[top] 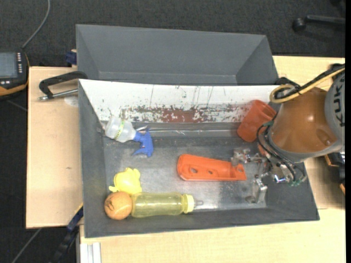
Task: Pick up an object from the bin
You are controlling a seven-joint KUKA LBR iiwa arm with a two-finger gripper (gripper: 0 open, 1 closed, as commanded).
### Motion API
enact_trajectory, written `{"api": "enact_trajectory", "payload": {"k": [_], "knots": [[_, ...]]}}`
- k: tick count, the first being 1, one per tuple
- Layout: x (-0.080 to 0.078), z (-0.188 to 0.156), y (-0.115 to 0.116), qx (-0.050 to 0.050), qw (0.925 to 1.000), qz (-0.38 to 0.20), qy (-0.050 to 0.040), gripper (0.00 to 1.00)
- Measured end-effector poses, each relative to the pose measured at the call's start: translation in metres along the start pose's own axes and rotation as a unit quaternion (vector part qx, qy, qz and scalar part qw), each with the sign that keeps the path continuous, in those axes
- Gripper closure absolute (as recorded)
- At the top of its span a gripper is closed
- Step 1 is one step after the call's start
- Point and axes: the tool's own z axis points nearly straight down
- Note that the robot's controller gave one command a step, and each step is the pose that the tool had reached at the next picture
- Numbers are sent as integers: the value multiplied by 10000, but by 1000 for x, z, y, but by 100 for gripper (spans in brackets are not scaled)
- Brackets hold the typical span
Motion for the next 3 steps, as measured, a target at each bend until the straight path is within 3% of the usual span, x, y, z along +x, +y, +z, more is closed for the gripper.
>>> {"api": "enact_trajectory", "payload": {"k": [1, 2, 3], "knots": [[-8, 14, 22, 7, 9985, 541, -23, 100], [-8, 14, 22, 7, 9985, 542, -23, 100], [0, -13, 24, 7, 9990, 442, -39, 100]]}}
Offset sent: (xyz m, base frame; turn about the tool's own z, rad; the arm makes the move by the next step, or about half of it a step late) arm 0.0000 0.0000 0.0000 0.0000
